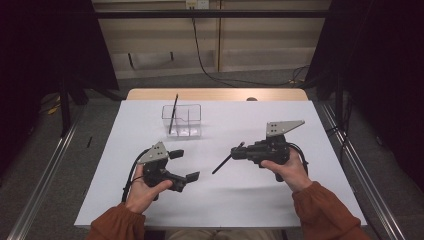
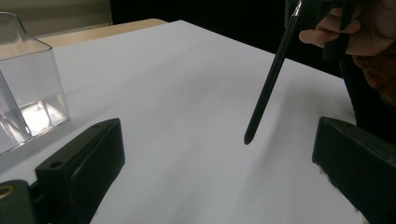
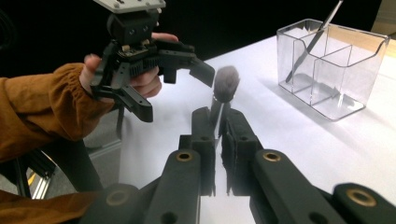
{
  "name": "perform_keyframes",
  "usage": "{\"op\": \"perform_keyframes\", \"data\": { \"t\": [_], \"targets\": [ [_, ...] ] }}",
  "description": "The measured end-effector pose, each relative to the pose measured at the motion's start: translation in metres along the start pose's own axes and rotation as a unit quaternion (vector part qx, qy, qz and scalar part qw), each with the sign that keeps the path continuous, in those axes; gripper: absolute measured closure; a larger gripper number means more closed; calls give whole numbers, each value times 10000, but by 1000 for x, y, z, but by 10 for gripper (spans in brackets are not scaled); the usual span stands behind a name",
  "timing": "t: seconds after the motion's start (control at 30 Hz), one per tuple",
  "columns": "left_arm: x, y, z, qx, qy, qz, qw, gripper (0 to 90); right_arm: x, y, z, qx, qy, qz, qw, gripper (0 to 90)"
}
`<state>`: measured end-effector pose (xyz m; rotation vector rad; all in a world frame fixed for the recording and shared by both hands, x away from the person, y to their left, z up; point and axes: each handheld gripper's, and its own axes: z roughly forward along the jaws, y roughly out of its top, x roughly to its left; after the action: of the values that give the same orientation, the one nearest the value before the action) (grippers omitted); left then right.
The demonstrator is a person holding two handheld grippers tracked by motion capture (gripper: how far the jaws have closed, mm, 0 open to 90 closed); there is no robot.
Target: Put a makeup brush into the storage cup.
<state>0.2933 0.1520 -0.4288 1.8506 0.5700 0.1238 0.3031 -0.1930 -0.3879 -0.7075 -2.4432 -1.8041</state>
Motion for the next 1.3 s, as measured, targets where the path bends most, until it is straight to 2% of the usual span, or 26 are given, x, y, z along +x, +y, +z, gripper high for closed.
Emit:
{"op": "perform_keyframes", "data": {
  "t": [0.27,0.37,0.57,0.83,1.07,1.3],
  "targets": [
    [-3,5,4,21,-18,123,9999,24,-1,13,6,394,1,-95,9992,836],
    [-4,7,7,94,46,262,9996,24,-1,18,7,524,17,-119,9986,836],
    [-5,8,11,111,-25,243,9996,24,-1,27,12,858,31,-135,9962,836],
    [-7,9,16,187,-155,230,9994,24,1,37,22,1314,35,-213,9911,836],
    [-8,12,20,176,-225,253,9993,24,1,42,29,1613,71,-168,9867,836],
    [-10,13,24,175,-259,261,9992,24,2,46,37,1939,30,-289,9806,836]
  ]
}}
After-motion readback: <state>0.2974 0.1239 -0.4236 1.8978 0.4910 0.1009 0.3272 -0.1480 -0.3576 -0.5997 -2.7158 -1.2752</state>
